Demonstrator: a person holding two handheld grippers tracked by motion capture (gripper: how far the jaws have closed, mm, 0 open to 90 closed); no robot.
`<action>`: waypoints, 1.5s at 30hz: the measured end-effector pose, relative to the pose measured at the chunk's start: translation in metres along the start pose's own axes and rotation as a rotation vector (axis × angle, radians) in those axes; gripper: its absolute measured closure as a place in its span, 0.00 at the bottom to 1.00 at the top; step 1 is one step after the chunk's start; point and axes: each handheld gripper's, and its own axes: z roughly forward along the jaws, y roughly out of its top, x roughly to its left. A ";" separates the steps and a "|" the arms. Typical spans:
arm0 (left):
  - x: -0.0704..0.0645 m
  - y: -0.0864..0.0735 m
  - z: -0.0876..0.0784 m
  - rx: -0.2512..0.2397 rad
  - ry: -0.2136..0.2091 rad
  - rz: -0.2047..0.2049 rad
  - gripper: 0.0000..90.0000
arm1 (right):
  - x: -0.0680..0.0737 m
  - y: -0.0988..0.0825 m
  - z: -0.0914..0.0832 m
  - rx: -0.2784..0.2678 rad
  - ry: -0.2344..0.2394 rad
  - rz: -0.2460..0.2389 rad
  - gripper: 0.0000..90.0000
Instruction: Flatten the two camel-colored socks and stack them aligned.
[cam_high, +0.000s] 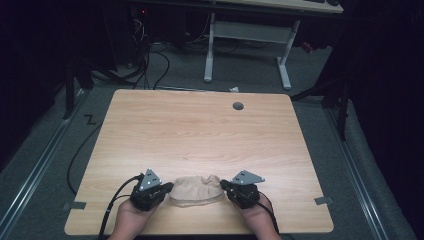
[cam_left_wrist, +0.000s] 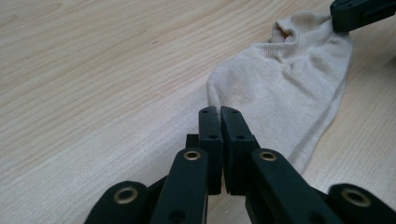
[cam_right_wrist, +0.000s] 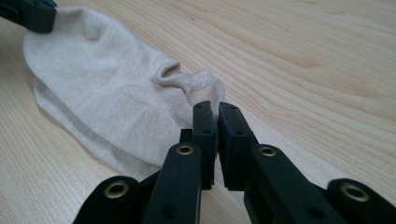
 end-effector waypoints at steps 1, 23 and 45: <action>0.000 0.000 -0.001 -0.006 -0.004 -0.008 0.97 | 0.001 0.001 -0.002 -0.005 -0.002 0.005 0.96; 0.007 -0.006 0.023 0.097 0.060 0.049 0.96 | 0.006 -0.007 0.014 0.099 -0.004 -0.038 0.91; 0.059 -0.001 -0.018 -0.017 0.169 -0.047 0.59 | -0.032 -0.013 0.005 -0.048 -0.106 0.053 0.60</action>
